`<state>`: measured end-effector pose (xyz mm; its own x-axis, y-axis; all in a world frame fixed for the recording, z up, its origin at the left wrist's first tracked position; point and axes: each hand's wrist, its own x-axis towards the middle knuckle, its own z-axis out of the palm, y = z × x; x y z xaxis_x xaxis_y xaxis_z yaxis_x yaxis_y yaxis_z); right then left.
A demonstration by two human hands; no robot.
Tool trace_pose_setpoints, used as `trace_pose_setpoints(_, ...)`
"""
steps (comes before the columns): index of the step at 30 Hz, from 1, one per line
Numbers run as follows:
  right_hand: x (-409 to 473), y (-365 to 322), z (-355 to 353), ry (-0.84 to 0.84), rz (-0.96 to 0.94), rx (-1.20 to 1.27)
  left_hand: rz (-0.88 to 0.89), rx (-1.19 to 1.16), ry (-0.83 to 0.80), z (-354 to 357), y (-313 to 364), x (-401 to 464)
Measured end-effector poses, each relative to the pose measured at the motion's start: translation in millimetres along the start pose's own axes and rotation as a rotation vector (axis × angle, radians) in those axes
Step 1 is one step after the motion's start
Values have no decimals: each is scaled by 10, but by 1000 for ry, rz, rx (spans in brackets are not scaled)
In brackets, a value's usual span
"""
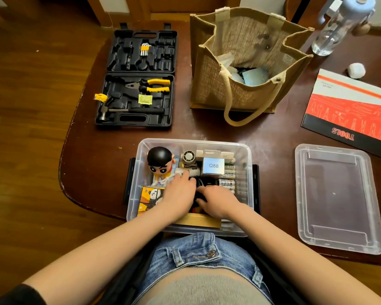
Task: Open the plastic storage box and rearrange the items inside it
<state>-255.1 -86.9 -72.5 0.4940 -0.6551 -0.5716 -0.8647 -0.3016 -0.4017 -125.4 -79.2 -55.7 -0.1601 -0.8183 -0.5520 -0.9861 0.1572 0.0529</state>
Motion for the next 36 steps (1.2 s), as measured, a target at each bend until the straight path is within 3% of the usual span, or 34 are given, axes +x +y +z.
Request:
trace_pose_setpoints(6, 3, 1, 8, 1, 3, 16, -362, -729, -206, -201, 133, 299)
trace_pose_setpoints(8, 1, 13, 10, -1, 15, 21, -531, -1080, -139, -176, 169, 394)
trace_pose_setpoints(12, 0, 30, 4, -7, 22, 39, -666, -1294, 17, -25, 150, 440)
trace_pose_setpoints(18, 13, 25, -2, 2, 12, 31, -653, -1262, -25, 46, 96, 480)
trace_pose_setpoints(24, 20, 23, -15, 5, 8, 27, -587, -938, -145, 20, 45, 515)
trace_pose_setpoints(29, 34, 5, -25, -9, 12, 7, -553, -854, -123, -14, 52, 560)
trace_pose_setpoints(31, 34, -1, -25, -7, 15, -5, -594, -935, -56, 10, 52, 572)
trace_pose_setpoints(36, 11, 11, -14, -7, 12, -8, -821, -1611, 13, 194, 166, 459)
